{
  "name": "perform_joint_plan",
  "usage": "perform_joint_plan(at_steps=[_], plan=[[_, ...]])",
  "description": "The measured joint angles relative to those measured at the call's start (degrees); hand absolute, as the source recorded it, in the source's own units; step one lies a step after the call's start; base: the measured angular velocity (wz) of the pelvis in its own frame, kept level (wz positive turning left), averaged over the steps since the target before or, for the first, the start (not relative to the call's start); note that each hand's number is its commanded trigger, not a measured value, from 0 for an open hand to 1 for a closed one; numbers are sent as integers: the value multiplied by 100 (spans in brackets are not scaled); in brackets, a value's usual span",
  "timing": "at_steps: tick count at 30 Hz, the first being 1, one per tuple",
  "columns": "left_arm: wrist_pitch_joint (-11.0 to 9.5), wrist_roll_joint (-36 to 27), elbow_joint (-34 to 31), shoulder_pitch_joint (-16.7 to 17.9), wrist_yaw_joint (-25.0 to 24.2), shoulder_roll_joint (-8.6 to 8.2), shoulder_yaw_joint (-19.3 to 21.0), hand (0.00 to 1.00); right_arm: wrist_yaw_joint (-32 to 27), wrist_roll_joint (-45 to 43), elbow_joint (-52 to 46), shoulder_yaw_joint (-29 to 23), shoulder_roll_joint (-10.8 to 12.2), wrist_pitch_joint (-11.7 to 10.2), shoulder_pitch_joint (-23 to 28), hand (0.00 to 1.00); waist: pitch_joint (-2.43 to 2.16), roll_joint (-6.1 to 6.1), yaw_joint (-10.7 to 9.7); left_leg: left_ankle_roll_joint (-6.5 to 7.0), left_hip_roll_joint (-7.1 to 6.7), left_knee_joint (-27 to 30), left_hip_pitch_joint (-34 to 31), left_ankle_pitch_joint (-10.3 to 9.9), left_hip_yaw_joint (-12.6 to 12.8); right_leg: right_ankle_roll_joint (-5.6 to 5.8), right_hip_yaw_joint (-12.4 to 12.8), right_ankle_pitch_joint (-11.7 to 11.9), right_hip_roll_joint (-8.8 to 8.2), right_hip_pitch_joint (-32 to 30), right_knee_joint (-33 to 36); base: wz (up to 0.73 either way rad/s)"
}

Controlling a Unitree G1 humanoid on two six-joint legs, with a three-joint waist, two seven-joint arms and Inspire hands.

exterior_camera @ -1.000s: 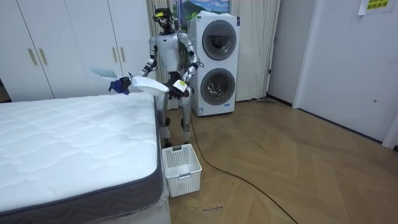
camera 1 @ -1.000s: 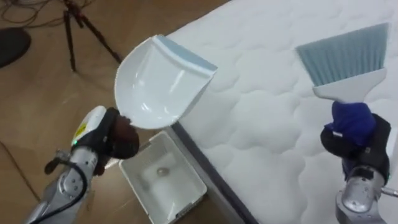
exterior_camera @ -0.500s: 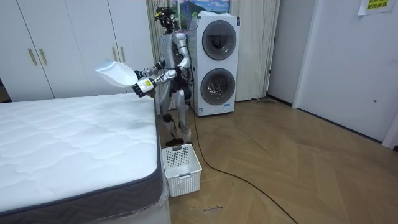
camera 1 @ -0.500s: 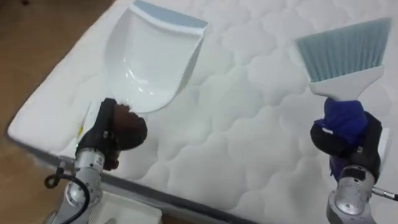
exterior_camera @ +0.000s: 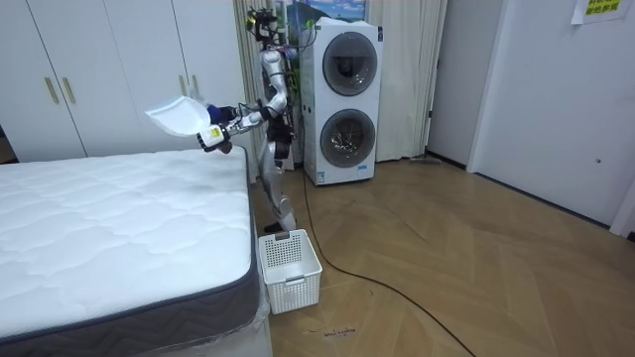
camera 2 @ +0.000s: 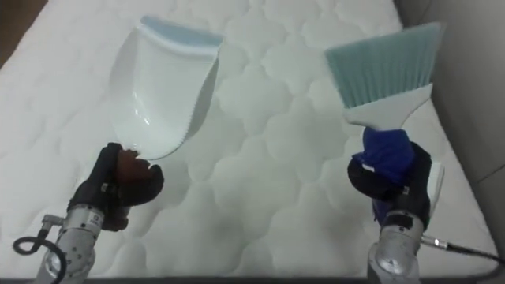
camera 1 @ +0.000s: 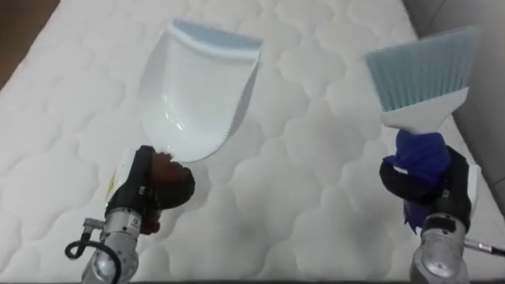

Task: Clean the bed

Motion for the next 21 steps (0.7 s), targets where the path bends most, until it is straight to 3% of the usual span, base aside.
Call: perform_joint_plan(at_steps=[2, 3, 5, 8, 16, 21], plan=[[-3, -2, -30, 41, -9, 3, 87, 0, 111, -21, -4, 11, -2, 5, 9, 0, -8, 45, -12, -41, -159, -171, 88, -1, -729, -33, 174, 24, 91, 28, -1, -78], [-8, -7, -34, 38, -10, -1, 125, 0, 185, -21, -5, 8, -2, 7, 14, 0, -8, 57, -92, -53, -207, -287, 197, 10, -794, -35, 236, 25, 118, 67, -1, -40], [-50, -6, -63, 7, -19, -26, 137, 0, 210, -21, -9, -10, 0, 7, 14, 0, -10, 63, -234, -62, -227, -433, 317, 21, -808, -37, 280, 22, 151, 143, -13, -21], [-116, 0, -69, -50, -19, -117, 138, 0, 215, -18, -21, -32, 4, 5, 3, 0, -22, 86, -278, -73, -233, -605, 438, 36, -814, -51, 356, 73, 225, 206, -134, -17], [-116, -50, -68, -50, -20, -185, 150, 0, 222, -18, -27, -64, 68, 5, 3, 0, -24, 107, -277, -63, -230, -829, 544, 126, -869, -54, 365, 179, 293, 297, -419, -2], [-115, -118, -55, -6, -119, -218, 156, 0, 247, -17, -26, -59, 72, 5, 2, 0, 5, 61, -166, -64, -234, -1056, 728, 163, -816, -45, 344, 182, 310, 430, -549, -4]])
